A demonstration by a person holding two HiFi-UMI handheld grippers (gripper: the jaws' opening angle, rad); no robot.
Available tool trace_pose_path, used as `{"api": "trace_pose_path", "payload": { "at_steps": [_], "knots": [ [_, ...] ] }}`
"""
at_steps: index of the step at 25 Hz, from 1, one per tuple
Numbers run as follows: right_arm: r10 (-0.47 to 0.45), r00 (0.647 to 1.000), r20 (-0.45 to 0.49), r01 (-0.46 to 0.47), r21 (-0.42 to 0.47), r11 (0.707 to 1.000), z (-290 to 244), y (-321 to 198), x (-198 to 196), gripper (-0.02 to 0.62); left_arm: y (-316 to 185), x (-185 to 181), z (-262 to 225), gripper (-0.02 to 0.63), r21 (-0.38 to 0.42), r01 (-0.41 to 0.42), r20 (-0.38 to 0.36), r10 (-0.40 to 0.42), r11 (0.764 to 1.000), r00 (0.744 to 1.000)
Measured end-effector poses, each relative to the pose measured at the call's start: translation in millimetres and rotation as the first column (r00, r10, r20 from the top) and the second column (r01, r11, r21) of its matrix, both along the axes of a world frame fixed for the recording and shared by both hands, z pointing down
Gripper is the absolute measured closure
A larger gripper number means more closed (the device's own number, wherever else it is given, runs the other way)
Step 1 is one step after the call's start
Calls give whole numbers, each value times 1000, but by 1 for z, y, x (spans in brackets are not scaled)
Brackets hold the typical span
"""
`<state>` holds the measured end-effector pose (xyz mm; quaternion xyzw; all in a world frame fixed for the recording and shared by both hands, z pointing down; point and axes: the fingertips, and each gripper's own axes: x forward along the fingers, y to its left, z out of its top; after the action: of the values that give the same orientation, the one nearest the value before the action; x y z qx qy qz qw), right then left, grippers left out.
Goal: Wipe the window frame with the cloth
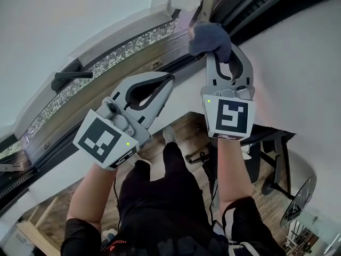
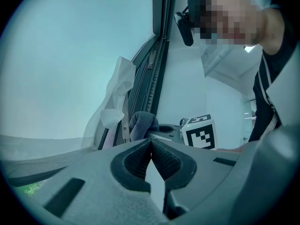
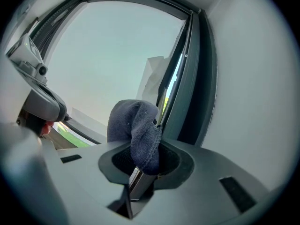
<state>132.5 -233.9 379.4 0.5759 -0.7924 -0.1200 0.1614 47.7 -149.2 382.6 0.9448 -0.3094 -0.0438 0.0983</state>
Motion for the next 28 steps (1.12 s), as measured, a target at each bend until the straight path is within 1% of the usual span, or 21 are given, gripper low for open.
{"api": "trace_pose_path", "payload": {
  "at_steps": [14,28],
  "knots": [
    [-15,1000,10,16,-114,993,78,0,4,525,2,7,45,586,-64,17,-1,-17,998,1000],
    [-14,1000,-5,12,-178,984,122,-1,3,525,5,1,70,586,-101,39,-6,-40,994,999]
  ]
}}
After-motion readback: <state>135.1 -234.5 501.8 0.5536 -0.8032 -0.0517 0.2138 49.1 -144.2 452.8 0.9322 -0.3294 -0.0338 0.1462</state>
